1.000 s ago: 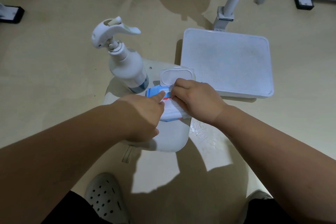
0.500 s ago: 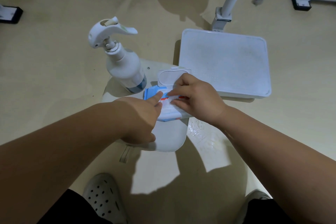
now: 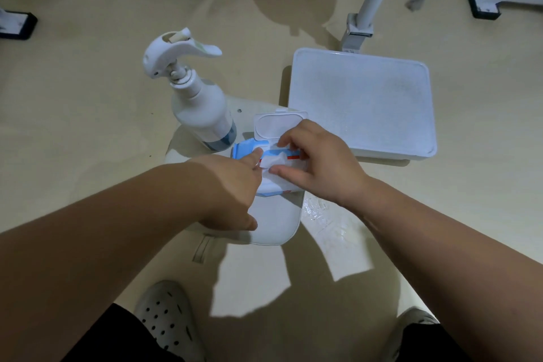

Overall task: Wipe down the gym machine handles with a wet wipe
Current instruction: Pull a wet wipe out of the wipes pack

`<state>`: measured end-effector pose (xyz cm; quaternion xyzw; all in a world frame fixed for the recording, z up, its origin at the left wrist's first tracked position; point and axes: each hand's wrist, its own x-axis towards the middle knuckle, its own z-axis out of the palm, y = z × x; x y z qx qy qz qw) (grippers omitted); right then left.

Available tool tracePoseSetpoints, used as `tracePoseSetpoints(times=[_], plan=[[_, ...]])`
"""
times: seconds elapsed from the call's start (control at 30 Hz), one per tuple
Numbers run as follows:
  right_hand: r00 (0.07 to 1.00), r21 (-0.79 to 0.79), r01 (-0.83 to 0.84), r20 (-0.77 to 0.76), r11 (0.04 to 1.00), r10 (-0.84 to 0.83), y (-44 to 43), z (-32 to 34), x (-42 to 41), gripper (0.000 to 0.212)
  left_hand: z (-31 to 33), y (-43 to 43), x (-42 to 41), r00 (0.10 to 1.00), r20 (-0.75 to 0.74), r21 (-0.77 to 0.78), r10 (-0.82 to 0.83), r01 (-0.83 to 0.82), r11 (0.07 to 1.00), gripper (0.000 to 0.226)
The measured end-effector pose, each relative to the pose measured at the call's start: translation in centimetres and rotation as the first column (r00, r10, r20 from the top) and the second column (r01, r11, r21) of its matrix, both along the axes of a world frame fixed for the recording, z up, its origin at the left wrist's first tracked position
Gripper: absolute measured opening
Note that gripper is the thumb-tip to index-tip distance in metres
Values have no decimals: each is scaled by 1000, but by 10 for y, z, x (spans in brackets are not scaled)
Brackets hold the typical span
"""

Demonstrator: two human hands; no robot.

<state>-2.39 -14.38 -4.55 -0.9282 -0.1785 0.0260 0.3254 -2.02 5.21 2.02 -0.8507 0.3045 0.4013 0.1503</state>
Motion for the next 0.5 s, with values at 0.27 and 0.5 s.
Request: tracePoseSetpoints(times=[0.27,0.5], plan=[[990,23,80,114,997,-82,11,-5,2,15,-1,3,-2,1000,6,-18,12,-12,1000,91],[872,393,459,-369,797,-321,0,7,3,18,0,1,-1,1000,20,-23,-13,14,1000,95]])
